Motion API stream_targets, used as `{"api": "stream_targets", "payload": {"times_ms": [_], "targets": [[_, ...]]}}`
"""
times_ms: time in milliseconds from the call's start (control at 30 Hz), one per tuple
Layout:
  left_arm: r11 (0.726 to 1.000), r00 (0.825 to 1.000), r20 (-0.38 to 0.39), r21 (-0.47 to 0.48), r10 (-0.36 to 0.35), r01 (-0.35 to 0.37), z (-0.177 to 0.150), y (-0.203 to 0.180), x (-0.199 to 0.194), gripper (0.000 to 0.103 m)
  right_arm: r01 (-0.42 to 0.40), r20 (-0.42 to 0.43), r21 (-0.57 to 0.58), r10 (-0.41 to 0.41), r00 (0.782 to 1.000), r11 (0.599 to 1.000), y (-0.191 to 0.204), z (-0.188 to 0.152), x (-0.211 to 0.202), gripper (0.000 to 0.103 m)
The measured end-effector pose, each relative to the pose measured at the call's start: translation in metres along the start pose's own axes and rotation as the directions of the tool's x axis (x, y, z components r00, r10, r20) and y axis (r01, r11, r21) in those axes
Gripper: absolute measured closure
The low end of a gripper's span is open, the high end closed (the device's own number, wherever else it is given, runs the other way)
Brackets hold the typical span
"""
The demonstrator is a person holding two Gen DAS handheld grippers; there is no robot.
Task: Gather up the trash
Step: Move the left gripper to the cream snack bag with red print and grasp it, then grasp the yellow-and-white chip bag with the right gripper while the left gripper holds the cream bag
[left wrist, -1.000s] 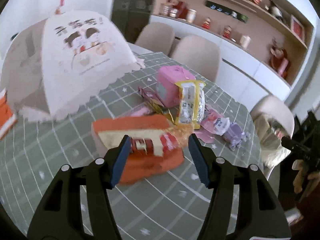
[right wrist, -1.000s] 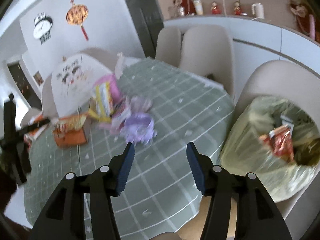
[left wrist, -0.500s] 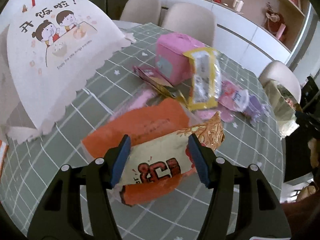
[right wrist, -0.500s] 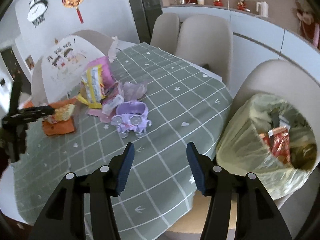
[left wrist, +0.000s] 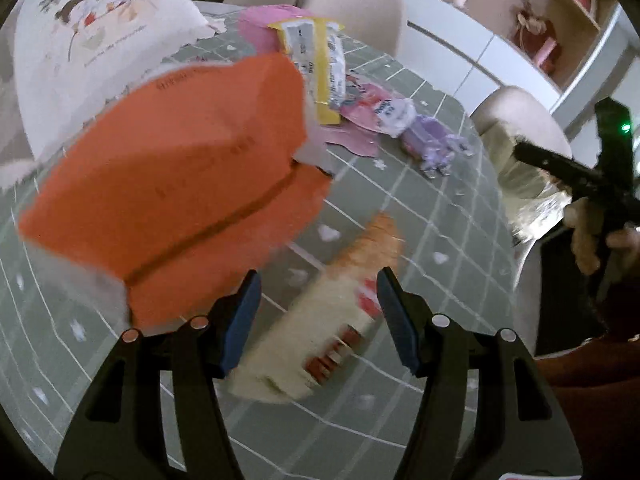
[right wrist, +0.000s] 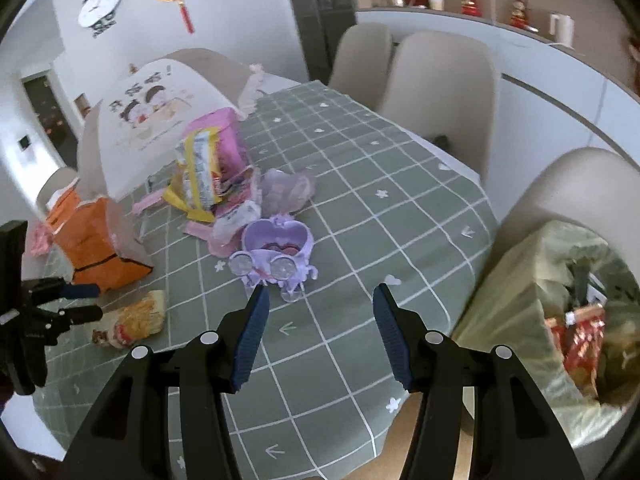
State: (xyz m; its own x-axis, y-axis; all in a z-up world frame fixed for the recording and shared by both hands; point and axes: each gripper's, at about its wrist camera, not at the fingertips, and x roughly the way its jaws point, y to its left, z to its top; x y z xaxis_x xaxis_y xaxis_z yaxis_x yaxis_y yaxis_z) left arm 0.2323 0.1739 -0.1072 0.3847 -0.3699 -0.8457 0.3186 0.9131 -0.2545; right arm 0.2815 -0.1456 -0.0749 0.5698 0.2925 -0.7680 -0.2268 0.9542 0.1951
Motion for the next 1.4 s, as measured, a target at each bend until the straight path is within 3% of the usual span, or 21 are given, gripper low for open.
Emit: {"api": "stream_targets", "payload": {"times_ms": [67,233,367,467,533,567,667,733,900,1000,1133,1233,1400], "targets": [[1.000,1.000,-0.010,0.000,-0.002,0.002,-0.007,-0.006,0.001,0.046,-0.028,-0.009,-0.006,0.027,1.000,1.000,-0.003,0.001,0.004,0.052],[0.994,0.994,-0.020,0.046,0.104,-0.103,-0.013,-0.018,0.014,0.046,-0.098,-0.041,0.000,0.098,0.994,0.995,-0.010,0.003,0.012,0.052],[0.991,0.990,-0.038,0.016,0.136,-0.135,-0.007,-0.016,0.028,0.046,-0.102,-0.046,-0.026,0.101,0.994,0.994,-0.010,0.002,0.011,0.052],[0.981,0.980,-0.054,0.054,0.189,-0.187,-0.006,-0.024,0.039,0.046,-0.096,-0.041,-0.033,0.094,0.995,0.995,-0.012,0.004,0.009,0.052],[0.978,0.977,-0.054,0.047,0.207,-0.205,-0.003,-0.025,0.041,0.054,-0.094,-0.038,-0.031,0.093,0.995,0.995,-0.013,0.006,0.010,0.052],[0.979,0.978,-0.053,0.032,0.204,-0.202,-0.002,-0.025,0.040,0.059,-0.091,-0.040,-0.036,0.089,0.995,0.995,-0.013,0.008,0.011,0.052],[0.982,0.982,-0.041,-0.038,0.184,-0.185,0.004,-0.023,0.031,0.062,-0.091,-0.041,-0.068,0.089,0.995,0.993,-0.007,0.013,0.012,0.052],[0.977,0.980,0.019,-0.093,0.197,-0.194,0.010,-0.023,0.013,0.068,-0.097,-0.037,-0.086,0.094,0.995,0.992,-0.001,0.019,0.014,0.052],[0.944,0.959,0.207,-0.305,0.196,-0.127,0.025,-0.006,-0.043,0.069,-0.107,-0.026,-0.126,0.104,0.994,0.986,0.026,0.038,0.029,0.052],[0.919,0.943,0.267,-0.386,0.197,-0.083,0.028,0.009,-0.062,0.069,-0.104,-0.034,-0.143,0.100,0.994,0.984,0.043,0.052,0.047,0.052],[0.911,0.943,0.274,-0.407,0.188,-0.063,0.021,0.023,-0.073,0.069,-0.122,-0.047,-0.119,0.117,0.992,0.985,0.063,0.082,0.072,0.052],[0.908,0.944,0.258,-0.409,0.205,-0.086,0.017,0.037,-0.074,0.069,-0.111,-0.002,-0.135,0.112,0.994,0.985,0.086,0.100,0.079,0.052],[0.894,0.949,0.250,-0.443,0.191,-0.064,0.009,0.066,-0.072,0.069,-0.093,0.040,-0.106,0.097,0.994,0.990,0.125,0.110,0.109,0.052]]}}
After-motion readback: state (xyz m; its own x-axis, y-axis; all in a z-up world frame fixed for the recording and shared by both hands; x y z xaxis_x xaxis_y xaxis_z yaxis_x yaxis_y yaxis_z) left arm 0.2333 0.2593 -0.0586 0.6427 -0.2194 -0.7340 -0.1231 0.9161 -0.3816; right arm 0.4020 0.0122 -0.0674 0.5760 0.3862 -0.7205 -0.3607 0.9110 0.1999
